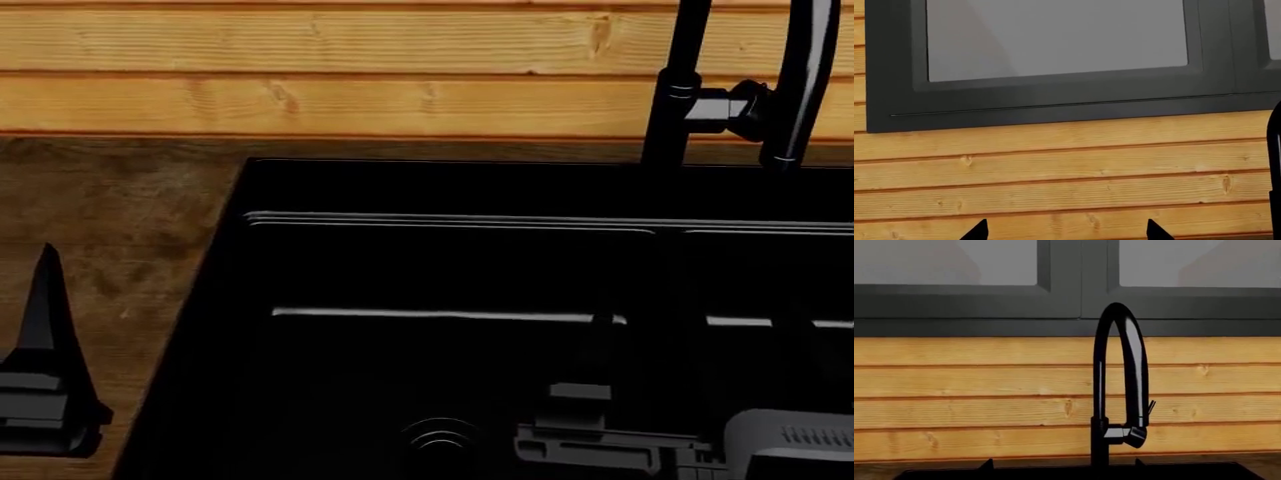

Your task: Turn the sink spout to the left.

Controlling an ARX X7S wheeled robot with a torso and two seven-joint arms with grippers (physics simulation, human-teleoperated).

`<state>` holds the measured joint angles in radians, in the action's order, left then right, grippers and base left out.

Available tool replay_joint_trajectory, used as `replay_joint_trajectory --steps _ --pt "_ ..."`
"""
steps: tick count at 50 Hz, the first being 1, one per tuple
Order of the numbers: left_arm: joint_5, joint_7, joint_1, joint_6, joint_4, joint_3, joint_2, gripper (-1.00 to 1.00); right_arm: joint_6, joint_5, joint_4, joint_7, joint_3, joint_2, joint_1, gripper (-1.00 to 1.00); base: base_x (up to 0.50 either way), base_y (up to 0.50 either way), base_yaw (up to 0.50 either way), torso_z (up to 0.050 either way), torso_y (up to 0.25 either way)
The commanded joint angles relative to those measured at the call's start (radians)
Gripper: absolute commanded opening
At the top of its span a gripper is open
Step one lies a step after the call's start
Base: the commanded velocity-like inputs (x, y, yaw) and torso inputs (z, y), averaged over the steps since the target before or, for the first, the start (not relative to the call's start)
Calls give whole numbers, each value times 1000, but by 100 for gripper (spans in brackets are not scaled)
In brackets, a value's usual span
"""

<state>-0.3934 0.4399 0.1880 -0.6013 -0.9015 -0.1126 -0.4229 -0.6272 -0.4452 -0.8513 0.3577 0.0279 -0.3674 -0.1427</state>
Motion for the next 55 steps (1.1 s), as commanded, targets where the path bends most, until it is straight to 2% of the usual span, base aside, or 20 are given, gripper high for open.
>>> replay_joint_trajectory --steps 1,6,7,11,14,17,21,23,34,55 --pt "-3 9 5 -6 2 -4 -3 100 -4 6 2 14 -8 -4 -4 100 0 0 0 0 0" --pt "-46 19 20 -46 7 15 6 100 -17 -13 0 19 -1 0 -12 100 0 0 0 0 0" --pt "-37 15 28 -69 6 -12 -5 100 -20 -19 -1 20 0 0 -16 100 0 0 0 0 0" --pt "-28 -4 7 -4 10 -9 -4 100 -48 -36 -14 34 9 -3 -39 100 0 0 0 0 0" --pt "-30 2 11 -16 8 -13 -5 100 -72 -48 -21 42 13 -8 -58 100 0 0 0 0 0" --pt "-57 -12 11 -12 12 -9 0 100 -151 -62 -35 76 16 -25 -117 100 0 0 0 0 0" --pt "-5 2 13 -10 16 -37 -16 100 -254 -87 -41 94 -2 -56 -182 100 0 0 0 0 0" --pt "49 15 14 -12 18 -73 -30 100 -266 -94 -38 110 23 -52 -198 100 0 0 0 0 0" --pt "11 6 11 7 34 -57 -14 100 -402 -178 -46 130 80 -87 -293 100 0 0 0 0 0" --pt "22 14 15 9 39 -77 -20 100 -410 -211 1 120 93 -91 -349 100 0 0 0 0 0"
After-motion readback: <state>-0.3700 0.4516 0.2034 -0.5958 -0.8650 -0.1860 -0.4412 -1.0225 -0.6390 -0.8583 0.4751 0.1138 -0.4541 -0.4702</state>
